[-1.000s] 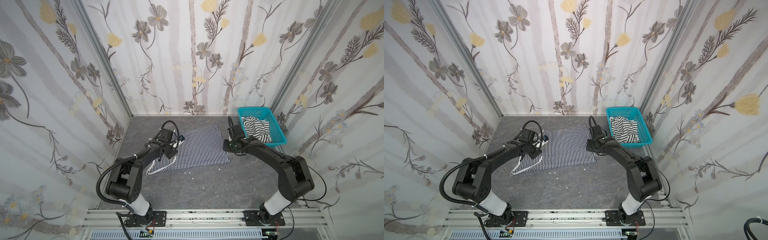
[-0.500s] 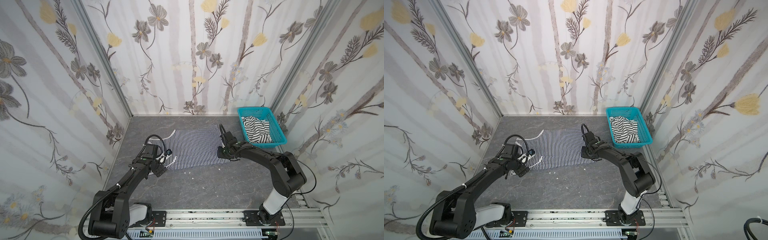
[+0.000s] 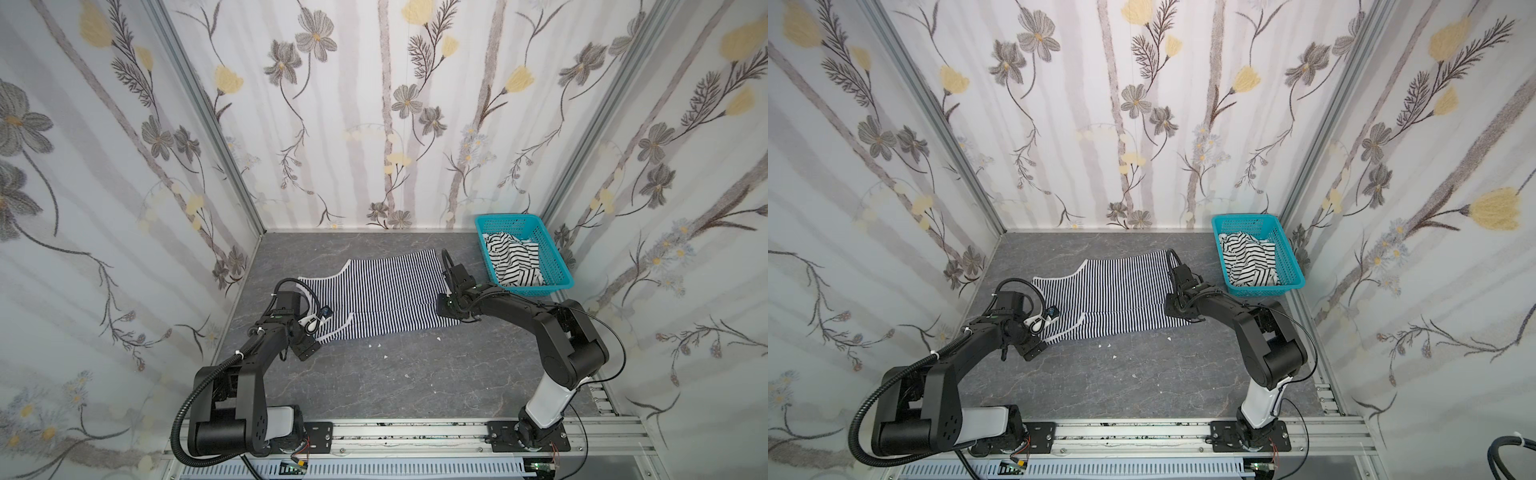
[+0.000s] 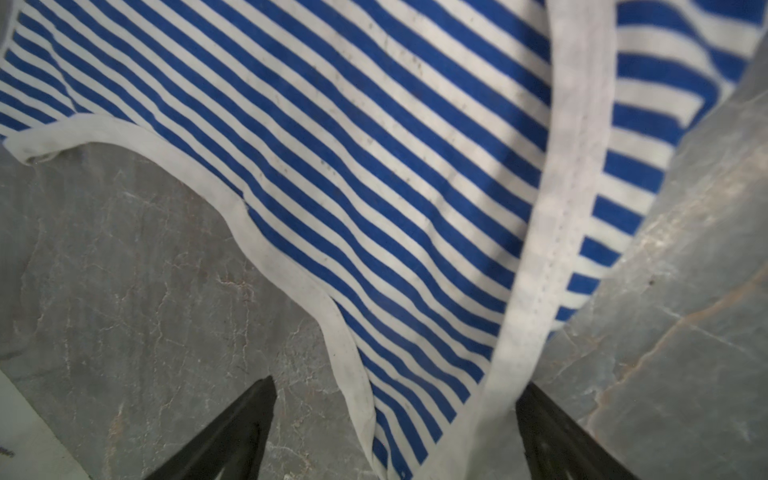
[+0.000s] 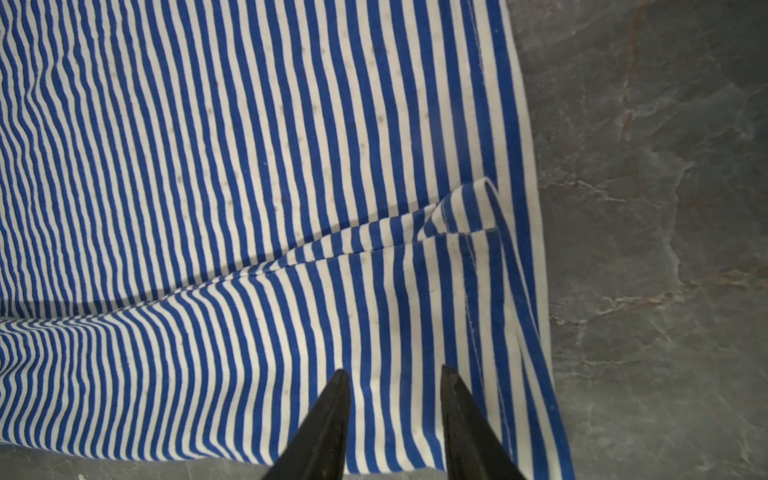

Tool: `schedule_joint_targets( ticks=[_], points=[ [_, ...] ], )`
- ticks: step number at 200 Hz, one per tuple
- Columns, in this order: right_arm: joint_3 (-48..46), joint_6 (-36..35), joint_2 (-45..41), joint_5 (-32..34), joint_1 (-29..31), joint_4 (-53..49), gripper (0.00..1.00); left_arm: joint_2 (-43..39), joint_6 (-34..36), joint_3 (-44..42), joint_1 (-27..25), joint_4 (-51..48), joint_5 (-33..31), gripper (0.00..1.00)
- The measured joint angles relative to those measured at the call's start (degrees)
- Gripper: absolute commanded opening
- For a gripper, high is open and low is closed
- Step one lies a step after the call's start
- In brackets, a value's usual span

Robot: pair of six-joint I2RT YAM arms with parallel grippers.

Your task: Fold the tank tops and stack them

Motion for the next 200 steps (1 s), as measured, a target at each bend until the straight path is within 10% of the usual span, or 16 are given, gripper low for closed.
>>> schedule_joint_targets(
  ticks=[53,200],
  points=[
    [-0.33,-0.02,0.44,0.02,-0.81,0.63,0.34,2.97,2.4,1.64,1.9,-0.5,-0.04,0.34],
    [-0.11,-0.46,1.95,1.05,-1.49,-0.42,0.33,7.93,9.44,7.48,3.26,-9.01,-1.18,0.32]
  ],
)
